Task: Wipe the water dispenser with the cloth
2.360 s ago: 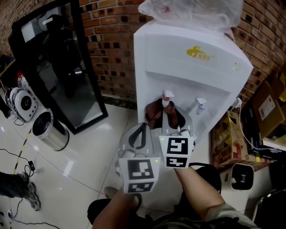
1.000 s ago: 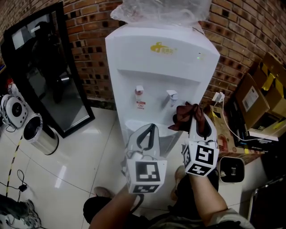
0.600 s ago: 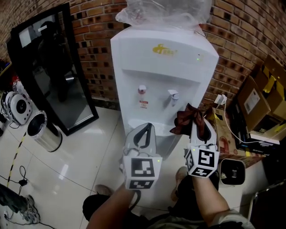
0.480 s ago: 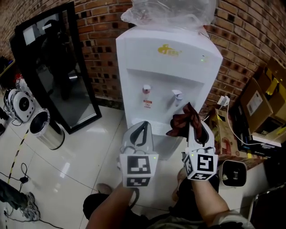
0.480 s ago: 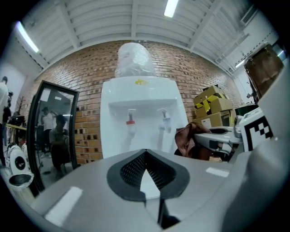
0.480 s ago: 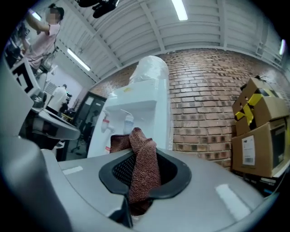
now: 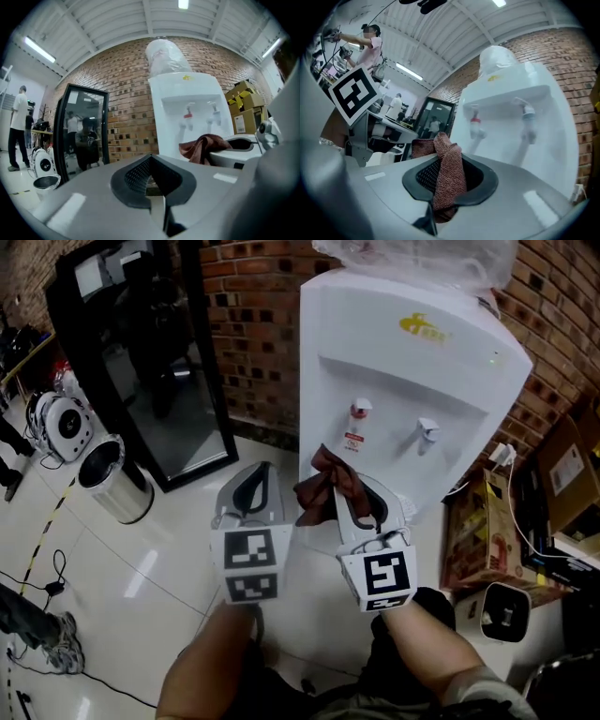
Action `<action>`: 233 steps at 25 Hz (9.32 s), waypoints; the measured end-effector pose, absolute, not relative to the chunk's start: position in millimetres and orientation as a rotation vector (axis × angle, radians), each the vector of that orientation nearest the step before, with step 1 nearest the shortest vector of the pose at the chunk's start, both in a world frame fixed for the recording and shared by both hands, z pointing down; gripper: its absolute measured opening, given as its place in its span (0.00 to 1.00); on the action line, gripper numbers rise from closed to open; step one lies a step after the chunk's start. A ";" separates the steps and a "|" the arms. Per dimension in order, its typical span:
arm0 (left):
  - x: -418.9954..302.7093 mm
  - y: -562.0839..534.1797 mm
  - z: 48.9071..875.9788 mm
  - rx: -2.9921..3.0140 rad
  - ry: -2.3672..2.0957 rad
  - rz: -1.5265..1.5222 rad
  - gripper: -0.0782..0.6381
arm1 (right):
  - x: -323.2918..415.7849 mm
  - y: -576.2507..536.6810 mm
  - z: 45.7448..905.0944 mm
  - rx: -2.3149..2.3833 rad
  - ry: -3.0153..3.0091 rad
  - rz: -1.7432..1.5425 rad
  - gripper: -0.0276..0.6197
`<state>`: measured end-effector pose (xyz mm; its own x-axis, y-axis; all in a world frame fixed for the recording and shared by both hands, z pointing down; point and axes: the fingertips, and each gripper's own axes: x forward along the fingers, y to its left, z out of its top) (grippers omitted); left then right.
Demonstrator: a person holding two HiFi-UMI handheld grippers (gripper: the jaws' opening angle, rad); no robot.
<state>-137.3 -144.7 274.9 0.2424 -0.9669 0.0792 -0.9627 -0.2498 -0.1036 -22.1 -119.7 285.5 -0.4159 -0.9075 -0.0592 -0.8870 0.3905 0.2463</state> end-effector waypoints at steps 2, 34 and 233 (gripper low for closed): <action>-147.1 -149.0 277.0 -2.446 1.941 -0.186 0.11 | -49.7 -132.9 290.9 1.578 -2.560 -0.399 0.17; -81.3 -155.1 290.6 -2.634 1.799 -0.161 0.11 | 39.9 -189.0 320.2 1.986 -2.147 -0.186 0.18; -12.9 -109.2 386.5 -2.750 1.553 -0.502 0.11 | 144.9 -109.9 461.2 1.877 -2.095 0.280 0.16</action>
<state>-12.9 -109.2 386.5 0.4796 -0.8257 0.2970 -0.8433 -0.5273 -0.1043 144.9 -109.9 461.2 -0.0909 -0.9294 0.3577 -0.9908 0.1207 0.0619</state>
